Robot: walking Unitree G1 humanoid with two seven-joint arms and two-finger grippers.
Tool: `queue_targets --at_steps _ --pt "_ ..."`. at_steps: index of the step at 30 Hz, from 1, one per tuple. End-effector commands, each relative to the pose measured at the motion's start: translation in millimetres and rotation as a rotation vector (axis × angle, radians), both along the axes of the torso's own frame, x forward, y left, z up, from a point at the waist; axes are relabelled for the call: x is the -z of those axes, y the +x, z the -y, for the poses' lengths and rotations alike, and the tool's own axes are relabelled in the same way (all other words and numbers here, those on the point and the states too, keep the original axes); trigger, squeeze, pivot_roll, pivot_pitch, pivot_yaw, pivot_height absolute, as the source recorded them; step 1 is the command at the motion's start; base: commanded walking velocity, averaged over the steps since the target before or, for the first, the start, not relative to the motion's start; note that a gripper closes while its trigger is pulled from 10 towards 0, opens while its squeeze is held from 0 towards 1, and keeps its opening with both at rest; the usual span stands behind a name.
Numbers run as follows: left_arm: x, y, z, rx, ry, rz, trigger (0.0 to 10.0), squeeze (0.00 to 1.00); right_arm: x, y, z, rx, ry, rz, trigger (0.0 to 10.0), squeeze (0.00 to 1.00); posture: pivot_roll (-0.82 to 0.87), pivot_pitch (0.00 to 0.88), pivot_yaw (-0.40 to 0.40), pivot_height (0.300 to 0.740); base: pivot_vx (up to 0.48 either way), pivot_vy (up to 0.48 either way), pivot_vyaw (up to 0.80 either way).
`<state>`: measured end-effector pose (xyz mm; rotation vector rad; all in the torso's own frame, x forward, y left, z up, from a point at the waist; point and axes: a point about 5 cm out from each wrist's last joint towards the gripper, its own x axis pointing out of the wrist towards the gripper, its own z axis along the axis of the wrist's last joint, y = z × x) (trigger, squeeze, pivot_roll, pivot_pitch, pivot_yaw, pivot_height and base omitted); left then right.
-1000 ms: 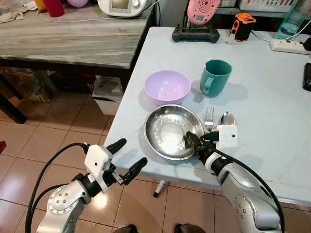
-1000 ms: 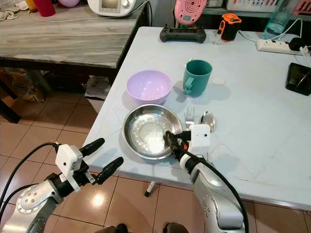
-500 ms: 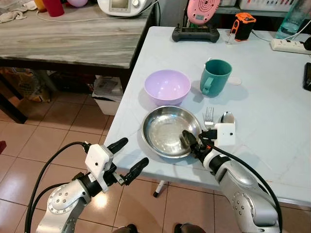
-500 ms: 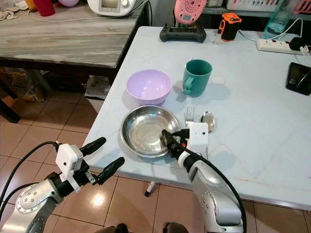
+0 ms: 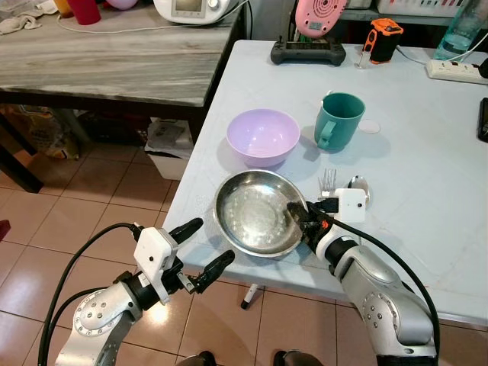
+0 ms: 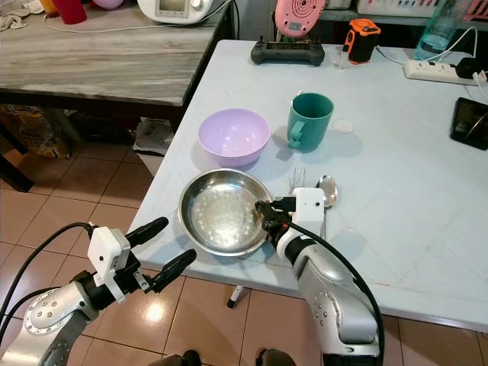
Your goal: Setting the table
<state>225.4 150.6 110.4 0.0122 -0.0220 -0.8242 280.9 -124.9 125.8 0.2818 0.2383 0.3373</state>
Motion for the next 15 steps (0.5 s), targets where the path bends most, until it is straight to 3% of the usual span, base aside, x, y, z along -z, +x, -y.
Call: queue_targets --at_steps 1,15 --pt "-2.2 -3.2 0.7 0.022 0.005 0.000 10.0 0.00 8.3 -1.2 0.9 0.001 0.016 -0.056 0.0 0.00 -0.13 0.175 0.041 0.740 0.000 0.000 0.00" --pt "-1.6 -2.2 2.2 0.036 0.006 -0.006 10.0 0.00 9.9 0.4 0.6 0.033 0.093 -0.102 0.0 0.00 -0.13 0.173 0.049 0.740 0.000 0.000 0.00"
